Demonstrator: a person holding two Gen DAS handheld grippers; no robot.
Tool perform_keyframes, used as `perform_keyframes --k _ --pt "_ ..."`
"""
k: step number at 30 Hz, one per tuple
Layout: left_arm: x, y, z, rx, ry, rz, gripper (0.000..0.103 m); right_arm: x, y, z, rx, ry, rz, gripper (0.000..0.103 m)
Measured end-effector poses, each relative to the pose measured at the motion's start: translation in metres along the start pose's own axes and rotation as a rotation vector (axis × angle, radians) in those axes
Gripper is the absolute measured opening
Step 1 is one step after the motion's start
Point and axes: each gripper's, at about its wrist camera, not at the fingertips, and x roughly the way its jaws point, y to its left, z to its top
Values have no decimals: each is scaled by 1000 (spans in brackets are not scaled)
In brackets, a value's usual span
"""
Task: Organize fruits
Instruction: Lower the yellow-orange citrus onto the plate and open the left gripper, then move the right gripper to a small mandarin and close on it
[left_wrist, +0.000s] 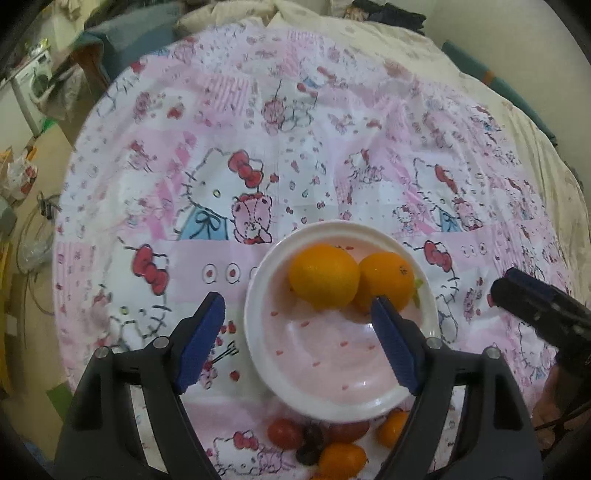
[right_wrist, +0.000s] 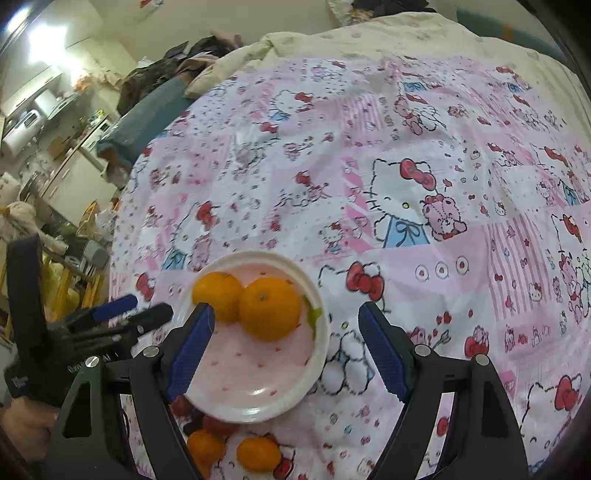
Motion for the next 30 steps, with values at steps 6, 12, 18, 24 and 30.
perform_keyframes --k 6,12,18,24,30 --pt "-27 9 -18 -10 -17 -3 79 -17 10 -26 -8 7 24 83" --pt "-35 21 -42 -73 63 -62 79 -38 17 -46 18 -18 71 83" --pt "-45 28 -63 -69 49 -13 79 -47 26 -60 8 -33 69 83" --pt "-45 38 -76 -83 68 -5 79 -39 20 -78 54 20 72 83" --pt "-41 46 -84 -122 102 -1 79 -18 20 -89 78 106 77 82"
